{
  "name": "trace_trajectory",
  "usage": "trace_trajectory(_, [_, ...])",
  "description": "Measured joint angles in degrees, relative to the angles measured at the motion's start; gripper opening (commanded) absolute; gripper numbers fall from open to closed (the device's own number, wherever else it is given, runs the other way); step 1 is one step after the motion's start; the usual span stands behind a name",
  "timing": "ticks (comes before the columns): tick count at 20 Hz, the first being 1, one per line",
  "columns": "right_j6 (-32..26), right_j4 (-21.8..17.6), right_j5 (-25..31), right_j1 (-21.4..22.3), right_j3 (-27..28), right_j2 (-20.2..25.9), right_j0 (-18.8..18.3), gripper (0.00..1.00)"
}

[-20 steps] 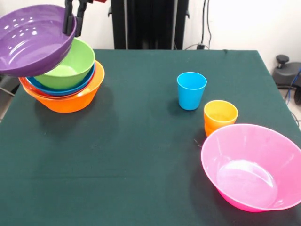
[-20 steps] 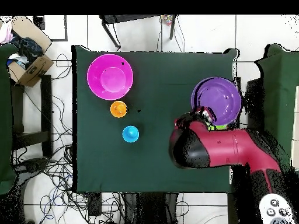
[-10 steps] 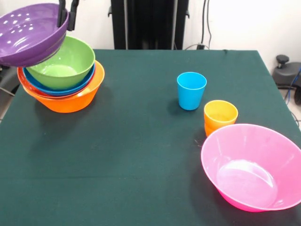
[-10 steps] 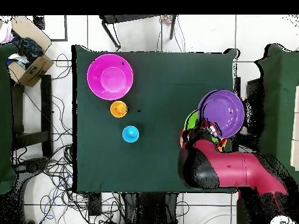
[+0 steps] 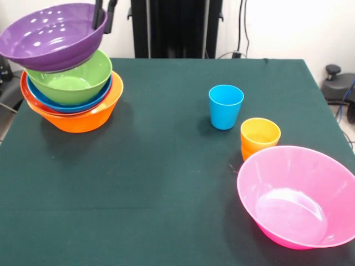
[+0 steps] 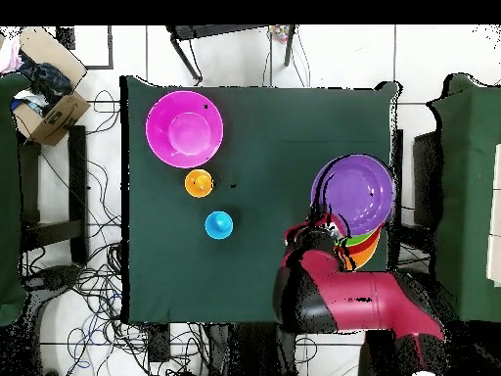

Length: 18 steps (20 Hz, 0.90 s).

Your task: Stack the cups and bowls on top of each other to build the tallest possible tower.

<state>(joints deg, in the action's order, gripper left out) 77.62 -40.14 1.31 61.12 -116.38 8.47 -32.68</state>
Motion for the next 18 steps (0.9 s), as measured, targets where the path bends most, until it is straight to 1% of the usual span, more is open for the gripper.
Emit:
trace_trajectory(2, [0.1, 0.0, -1.3, 0.0, -0.1, -1.4, 1.5, 0.0])
trace_trajectory(7, [0.1, 0.0, -4.0, -0.1, -0.2, -3.9, 3.0, 0.0])
trace_trajectory(10, [0.1, 0.0, -5.1, -0.5, -0.2, -4.9, 3.0, 0.0])
trace_trajectory(18, [0.1, 0.0, -9.8, -3.2, -0.5, -7.1, 2.5, 0.0])
